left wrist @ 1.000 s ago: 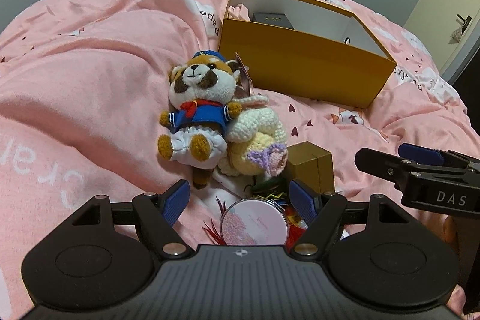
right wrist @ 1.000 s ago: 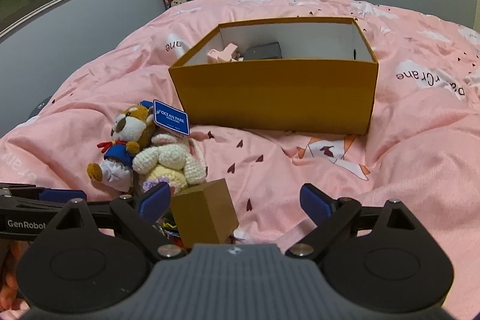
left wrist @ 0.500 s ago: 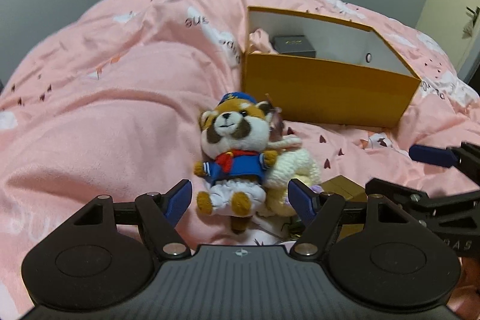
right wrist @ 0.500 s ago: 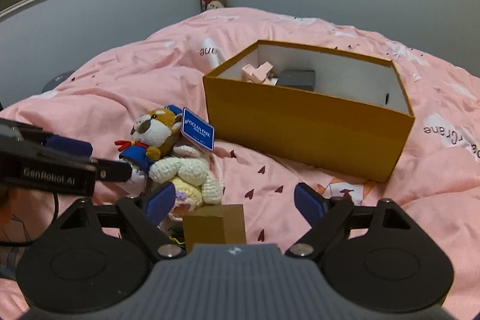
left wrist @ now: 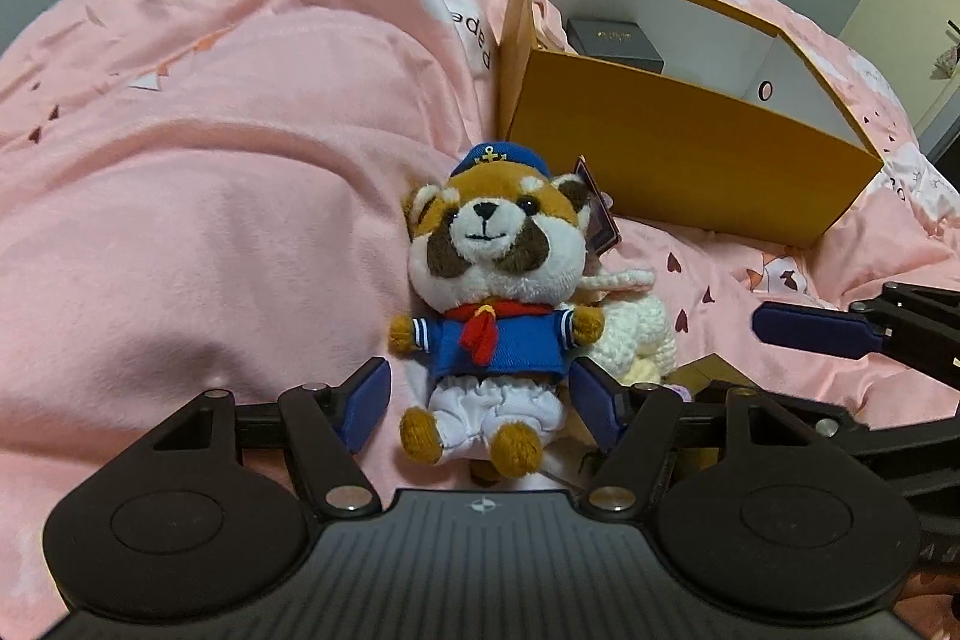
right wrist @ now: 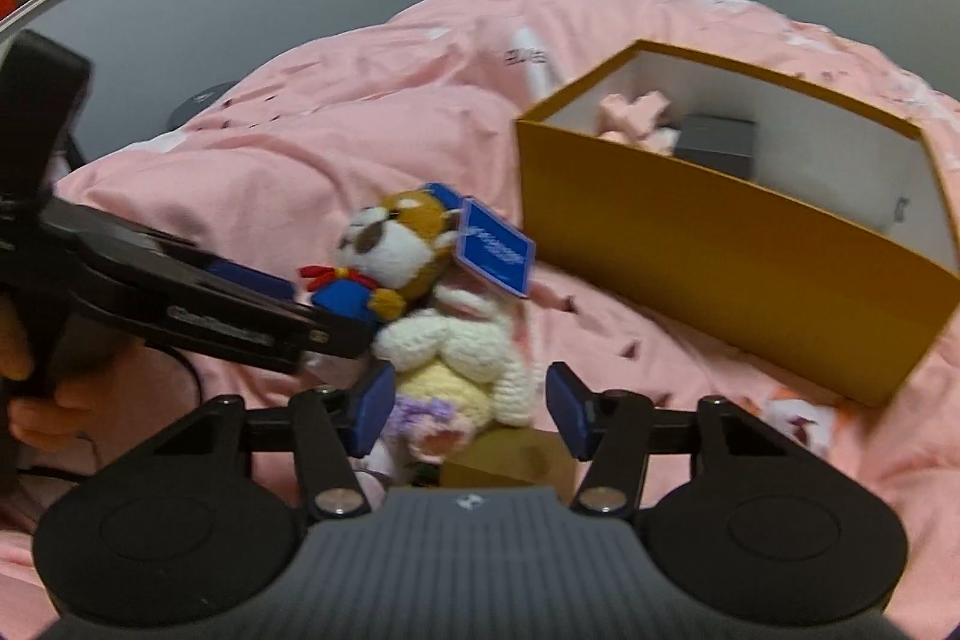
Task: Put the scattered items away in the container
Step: 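Move both tools toward the raccoon plush and crocheted bouquet, then grasp the crocheted bouquet with the right tool while the left tool reaches the raccoon plush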
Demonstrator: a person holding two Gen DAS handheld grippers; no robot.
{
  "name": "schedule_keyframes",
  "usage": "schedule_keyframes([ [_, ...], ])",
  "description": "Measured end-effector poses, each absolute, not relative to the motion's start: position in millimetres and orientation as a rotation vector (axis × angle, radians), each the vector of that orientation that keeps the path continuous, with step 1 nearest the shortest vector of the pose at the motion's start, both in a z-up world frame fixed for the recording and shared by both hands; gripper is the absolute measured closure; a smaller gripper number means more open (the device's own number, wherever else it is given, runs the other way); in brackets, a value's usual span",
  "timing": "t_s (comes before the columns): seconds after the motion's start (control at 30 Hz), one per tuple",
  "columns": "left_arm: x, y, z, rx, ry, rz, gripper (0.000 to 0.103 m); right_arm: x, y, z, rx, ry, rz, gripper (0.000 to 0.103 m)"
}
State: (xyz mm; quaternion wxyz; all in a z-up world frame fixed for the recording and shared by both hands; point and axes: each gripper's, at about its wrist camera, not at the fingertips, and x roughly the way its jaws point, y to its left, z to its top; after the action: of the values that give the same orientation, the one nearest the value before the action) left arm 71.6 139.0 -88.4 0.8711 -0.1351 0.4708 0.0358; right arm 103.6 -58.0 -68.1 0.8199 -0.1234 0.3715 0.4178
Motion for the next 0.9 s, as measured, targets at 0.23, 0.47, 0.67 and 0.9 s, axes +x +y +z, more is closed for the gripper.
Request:
schedule_keyframes([
  [0.23,82.2,148.8,-95.4,-0.375,0.991,0.036,0.025,100.6,-35.9,-78.3,-0.377,0.79,0.966,0.051],
  [0.47,83.1,150.9,-97.2,-0.42,0.973,0.014,0.029,104.6,-19.4,-97.6,-0.47,0.834,0.92,0.064],
  [0.67,80.4,153.1,-93.3,-0.428,0.966,0.029,0.034,119.2,-33.5,-94.0,-0.387,0.875,0.885,0.074],
  [0.9,81.6,149.3,-94.5,-0.392,0.979,0.045,0.034,153.9,-65.8,-91.5,-0.265,0.865,0.702,0.091],
])
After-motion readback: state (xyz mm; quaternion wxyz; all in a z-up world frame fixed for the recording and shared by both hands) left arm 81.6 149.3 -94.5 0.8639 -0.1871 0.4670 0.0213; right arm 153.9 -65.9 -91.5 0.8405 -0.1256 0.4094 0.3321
